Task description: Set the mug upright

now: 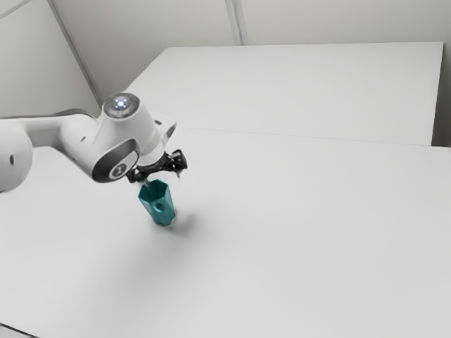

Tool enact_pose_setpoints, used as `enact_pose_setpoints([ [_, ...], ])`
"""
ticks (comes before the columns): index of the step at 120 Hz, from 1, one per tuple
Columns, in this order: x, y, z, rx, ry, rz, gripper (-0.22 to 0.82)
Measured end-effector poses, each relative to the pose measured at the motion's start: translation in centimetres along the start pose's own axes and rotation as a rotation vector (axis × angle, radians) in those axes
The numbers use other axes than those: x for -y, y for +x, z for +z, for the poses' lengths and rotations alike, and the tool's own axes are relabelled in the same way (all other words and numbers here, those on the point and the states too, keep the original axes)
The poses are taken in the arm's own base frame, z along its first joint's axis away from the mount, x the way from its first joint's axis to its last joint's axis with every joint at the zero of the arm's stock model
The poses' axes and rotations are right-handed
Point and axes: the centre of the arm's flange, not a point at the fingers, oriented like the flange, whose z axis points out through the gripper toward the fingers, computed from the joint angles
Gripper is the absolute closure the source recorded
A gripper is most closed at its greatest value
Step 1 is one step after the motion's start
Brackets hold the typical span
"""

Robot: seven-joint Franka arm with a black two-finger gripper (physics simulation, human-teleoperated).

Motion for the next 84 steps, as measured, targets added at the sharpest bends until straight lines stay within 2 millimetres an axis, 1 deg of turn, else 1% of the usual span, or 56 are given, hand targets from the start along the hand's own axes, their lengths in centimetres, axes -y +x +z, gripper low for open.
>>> enact_pose_setpoints([
  [9, -0.7, -0.2, -1.5, -0.012, -0.008, 0.004, 0.04],
  [21, -1.5, 0.4, -3.9, -0.033, -0.018, 0.0, 0.03],
  [31, -3.0, 1.7, -6.6, -0.039, -0.03, 0.009, 0.02],
  [39, -3.5, 3.5, -8.9, -0.016, -0.047, -0.001, 0.01],
  [46, -3.7, 4.6, -10.5, 0.008, -0.048, 0.011, 0.01],
  [57, -4.6, 5.3, -13.1, 0.039, -0.052, 0.067, 0.01],
  [67, -5.4, 6.8, -15.5, 0.057, -0.059, 0.114, 0.0],
  [84, -5.8, 8.2, -19.0, 0.087, -0.052, 0.197, 0.0],
])
